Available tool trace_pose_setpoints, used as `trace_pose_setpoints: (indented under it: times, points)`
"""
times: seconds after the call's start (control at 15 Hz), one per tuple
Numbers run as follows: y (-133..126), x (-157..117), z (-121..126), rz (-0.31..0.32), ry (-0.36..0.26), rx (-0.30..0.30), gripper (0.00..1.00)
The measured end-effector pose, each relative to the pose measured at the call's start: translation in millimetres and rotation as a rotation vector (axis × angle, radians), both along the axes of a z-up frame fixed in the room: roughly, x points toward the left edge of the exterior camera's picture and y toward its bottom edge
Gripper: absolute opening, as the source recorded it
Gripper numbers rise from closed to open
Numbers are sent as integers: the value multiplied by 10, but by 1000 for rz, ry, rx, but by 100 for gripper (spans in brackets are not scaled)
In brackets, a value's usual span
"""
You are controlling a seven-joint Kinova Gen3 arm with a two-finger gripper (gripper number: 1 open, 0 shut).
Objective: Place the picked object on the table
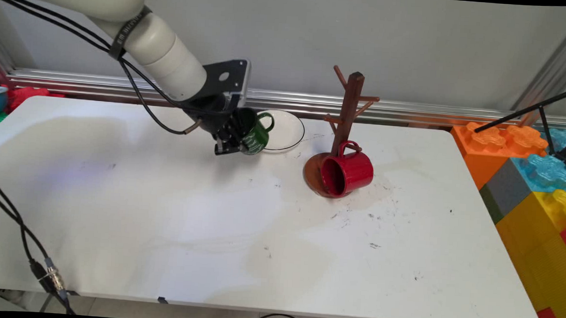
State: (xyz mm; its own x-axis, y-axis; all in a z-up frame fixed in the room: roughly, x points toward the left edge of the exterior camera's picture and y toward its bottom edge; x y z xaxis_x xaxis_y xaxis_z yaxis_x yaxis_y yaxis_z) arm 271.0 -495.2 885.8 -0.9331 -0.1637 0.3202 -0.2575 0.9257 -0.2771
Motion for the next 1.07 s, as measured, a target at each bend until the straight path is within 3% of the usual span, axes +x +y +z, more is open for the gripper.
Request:
trace_pose_setpoints:
  times: [0.33, 1.07]
  points:
    - [-107, -46, -227, -48, -98, 39, 0]
    - [-309, -209, -525, -97, -169, 84, 0]
